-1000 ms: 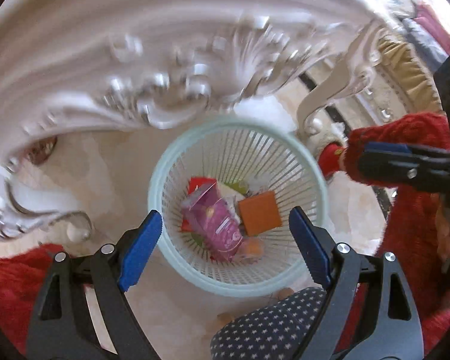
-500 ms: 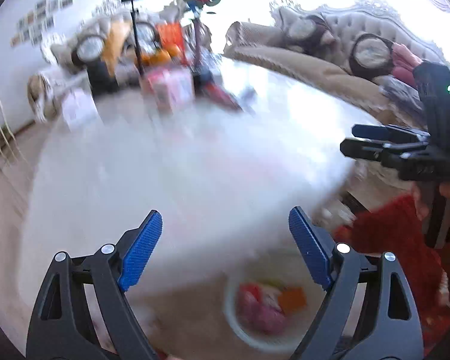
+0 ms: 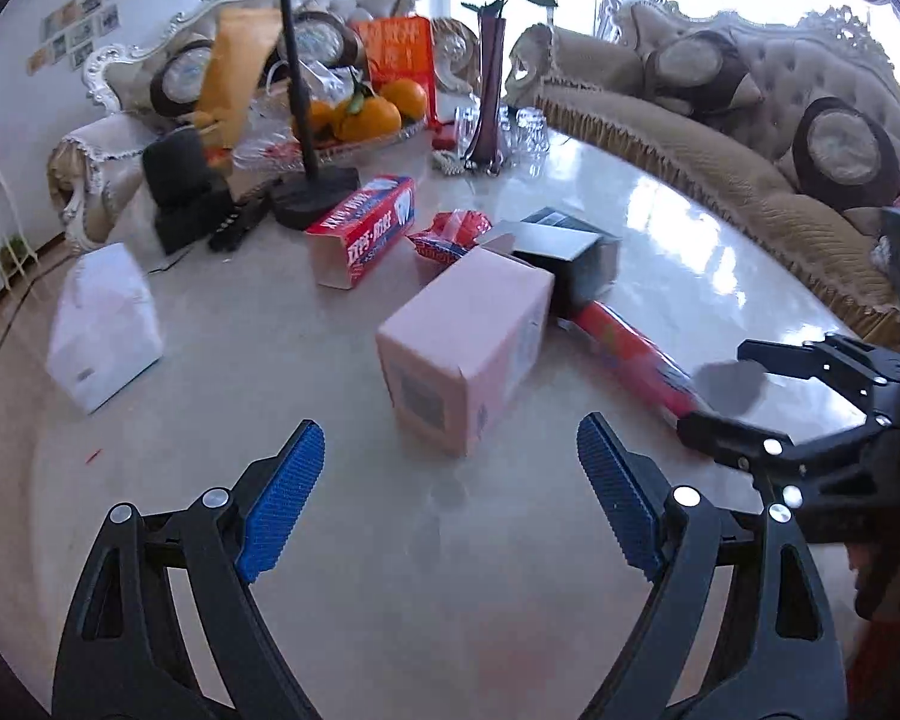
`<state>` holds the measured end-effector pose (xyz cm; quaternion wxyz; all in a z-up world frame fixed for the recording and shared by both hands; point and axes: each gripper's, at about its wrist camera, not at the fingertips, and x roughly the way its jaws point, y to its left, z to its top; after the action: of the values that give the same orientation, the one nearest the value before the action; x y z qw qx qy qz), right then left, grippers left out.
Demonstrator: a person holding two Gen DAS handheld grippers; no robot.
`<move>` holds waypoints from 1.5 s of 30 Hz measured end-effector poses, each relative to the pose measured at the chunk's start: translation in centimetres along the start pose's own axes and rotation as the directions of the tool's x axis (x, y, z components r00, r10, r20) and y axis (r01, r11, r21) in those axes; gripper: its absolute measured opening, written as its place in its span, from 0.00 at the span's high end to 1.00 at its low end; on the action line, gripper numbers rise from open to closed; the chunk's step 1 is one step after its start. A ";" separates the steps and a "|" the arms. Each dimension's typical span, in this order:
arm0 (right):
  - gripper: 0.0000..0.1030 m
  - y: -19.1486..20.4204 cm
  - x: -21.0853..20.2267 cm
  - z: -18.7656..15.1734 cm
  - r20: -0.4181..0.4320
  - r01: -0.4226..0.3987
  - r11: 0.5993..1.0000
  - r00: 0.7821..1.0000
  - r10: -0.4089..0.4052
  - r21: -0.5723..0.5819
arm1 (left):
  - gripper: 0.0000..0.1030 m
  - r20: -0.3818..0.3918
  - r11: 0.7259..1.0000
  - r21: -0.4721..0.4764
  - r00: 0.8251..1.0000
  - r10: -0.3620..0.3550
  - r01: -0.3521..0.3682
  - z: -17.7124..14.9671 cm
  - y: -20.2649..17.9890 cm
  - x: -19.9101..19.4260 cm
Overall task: Collect trash
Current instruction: 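Grasp the pink SIXIN box with the left gripper while the right grasps the strawberry candy tube, then carry the pink box and candy tube to the wastebasket and open both grippers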
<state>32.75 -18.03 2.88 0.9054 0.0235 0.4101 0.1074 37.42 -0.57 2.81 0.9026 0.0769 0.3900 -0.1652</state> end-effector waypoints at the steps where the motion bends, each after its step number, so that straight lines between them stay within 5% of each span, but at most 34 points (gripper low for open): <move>1: 0.20 0.2 0.3 0.2 -0.002 0.004 1.000 1.000 -0.004 -0.006 | 0.18 -0.009 1.000 -0.004 1.000 -0.017 0.017 0.5 0.3 1.0; 9: 0.21 1.0 2.6 0.8 -0.054 0.041 0.998 0.998 -0.043 -0.037 | 0.19 -0.031 0.998 0.049 0.998 -0.046 0.047 2.7 0.1 5.1; 12: 0.24 1.1 3.0 0.6 -0.074 0.071 0.997 0.995 -0.074 -0.042 | 0.39 -0.066 0.999 0.018 0.997 -0.038 0.040 2.8 -0.1 5.8; 14: 0.31 1.3 3.1 0.8 -0.073 0.098 0.994 0.992 -0.102 -0.050 | 0.47 -0.064 0.999 -0.011 0.997 -0.050 0.050 2.9 -0.1 5.7; 16: 0.61 1.2 2.7 0.8 -0.068 0.100 0.994 0.992 -0.103 -0.046 | 0.50 -0.069 0.998 -0.037 0.996 -0.048 0.045 2.8 0.1 5.5; 18: 0.76 0.8 2.4 0.9 -0.086 0.066 0.998 0.994 -0.067 -0.011 | 0.50 -0.073 0.997 -0.060 0.996 -0.048 0.044 2.2 0.2 4.9; 20: 0.77 0.1 1.6 0.6 -0.102 -0.020 0.998 0.994 0.025 0.052 | 0.50 -0.074 0.997 -0.067 0.996 -0.052 0.047 1.5 0.1 4.1; 24: 0.77 -0.2 -1.4 -1.2 -0.070 -0.072 0.994 0.995 0.078 0.083 | 0.50 -0.047 0.994 -0.096 0.997 -0.055 0.050 -0.8 -0.2 0.8; 30: 0.77 0.2 -7.0 -5.0 -0.008 -0.163 0.980 0.986 0.165 0.110 | 0.50 0.059 0.993 -0.079 0.995 -0.079 0.084 -6.0 -2.6 -7.9; 38: 0.77 1.4 -16.6 -15.0 0.064 -0.312 0.941 0.950 0.306 0.133 | 0.50 0.116 0.986 -0.102 0.986 -0.120 0.132 -16.7 -6.4 -18.4; 45: 0.77 2.2 -21.3 -22.8 0.028 -0.348 0.925 0.937 0.348 0.153 | 0.50 0.033 0.977 -0.086 0.981 -0.193 0.195 -27.2 -11.2 -22.6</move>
<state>1.63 -21.44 3.76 0.8675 0.1665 0.4063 0.2338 0.46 1.64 0.52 0.8895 -0.0037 0.3913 -0.2359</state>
